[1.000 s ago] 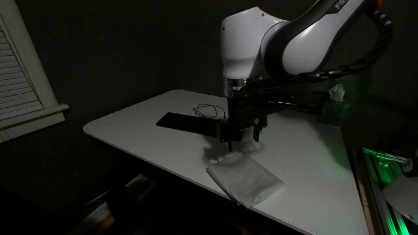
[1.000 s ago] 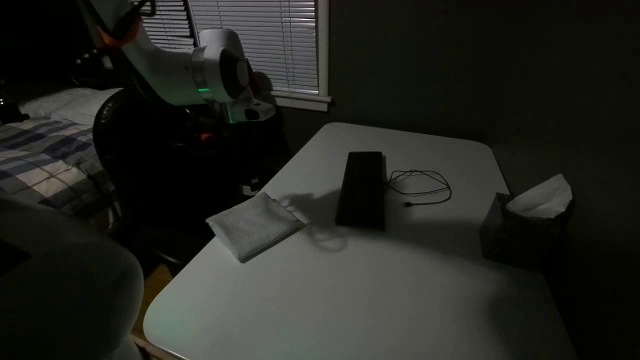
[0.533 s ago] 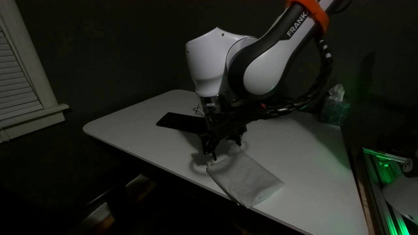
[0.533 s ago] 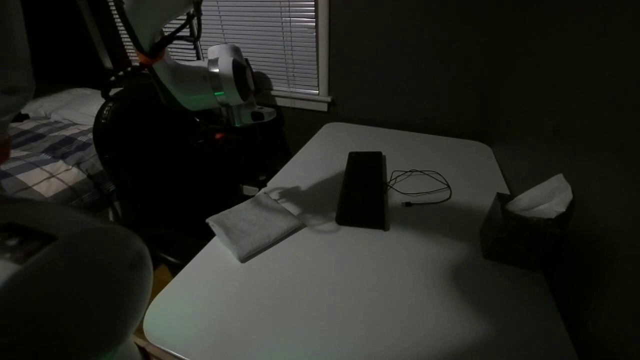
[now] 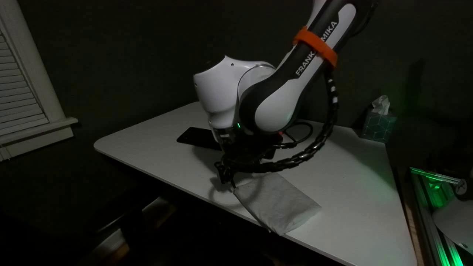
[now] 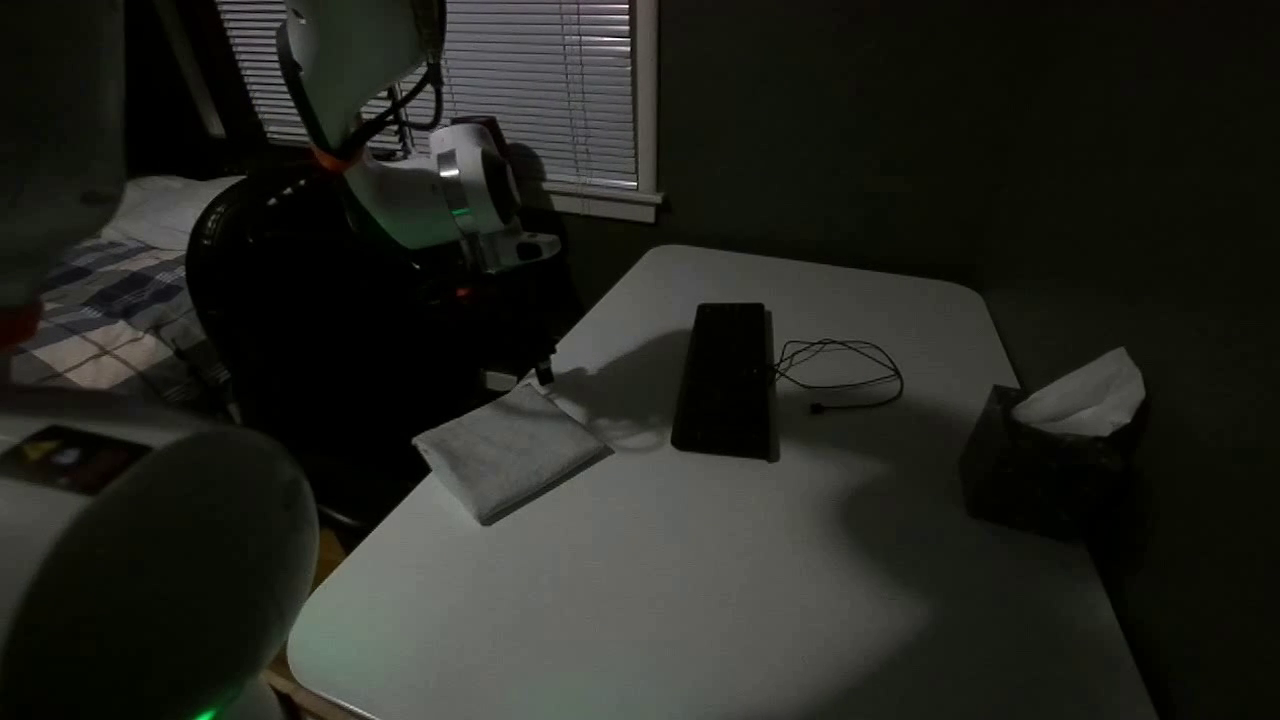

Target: Unfold the white cloth

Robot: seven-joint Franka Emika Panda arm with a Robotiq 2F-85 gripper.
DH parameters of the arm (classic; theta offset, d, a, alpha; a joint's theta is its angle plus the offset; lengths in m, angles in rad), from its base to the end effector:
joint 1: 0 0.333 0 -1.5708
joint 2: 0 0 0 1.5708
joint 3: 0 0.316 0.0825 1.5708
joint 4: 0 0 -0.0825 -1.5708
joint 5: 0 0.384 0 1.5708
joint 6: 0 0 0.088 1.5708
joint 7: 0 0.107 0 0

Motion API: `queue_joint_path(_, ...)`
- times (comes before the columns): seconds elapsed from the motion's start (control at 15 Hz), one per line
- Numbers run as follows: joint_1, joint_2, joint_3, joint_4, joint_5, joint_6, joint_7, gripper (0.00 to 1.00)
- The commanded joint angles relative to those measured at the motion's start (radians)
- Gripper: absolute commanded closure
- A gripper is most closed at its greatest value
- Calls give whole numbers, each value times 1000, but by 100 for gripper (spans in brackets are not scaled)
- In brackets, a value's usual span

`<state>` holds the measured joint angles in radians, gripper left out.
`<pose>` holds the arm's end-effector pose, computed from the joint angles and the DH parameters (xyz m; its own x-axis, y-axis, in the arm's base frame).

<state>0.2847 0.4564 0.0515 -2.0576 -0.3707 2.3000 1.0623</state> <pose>0.5406 0.1809 0.1957 0.9021 -0.4282 0.0540 -0.4239 -0.8557 0.2968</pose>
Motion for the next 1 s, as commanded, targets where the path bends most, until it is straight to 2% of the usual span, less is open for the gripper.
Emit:
queue_joint_path(0.0,30,62,-28,58,-2,-8,6,7)
queue_joint_path(0.13,36,86,-34,77,2,-11,4,16)
queue_joint_path(0.2,38,95,-37,85,4,-12,4,24)
queue_joint_path(0.27,39,103,-39,91,7,-12,2,23)
queue_joint_path(0.4,42,119,-43,103,11,-12,0,32)
queue_joint_path(0.47,41,126,-42,108,16,-12,-4,27)
queue_joint_path(0.53,43,132,-43,113,19,-14,-4,33)
queue_joint_path(0.6,43,136,-42,117,23,-16,-5,35)
queue_joint_path(0.73,42,137,-39,121,35,-26,-9,47)
queue_joint_path(0.87,38,127,-36,114,49,-32,-12,69)
queue_joint_path(0.93,38,123,-36,112,56,-40,-10,77)
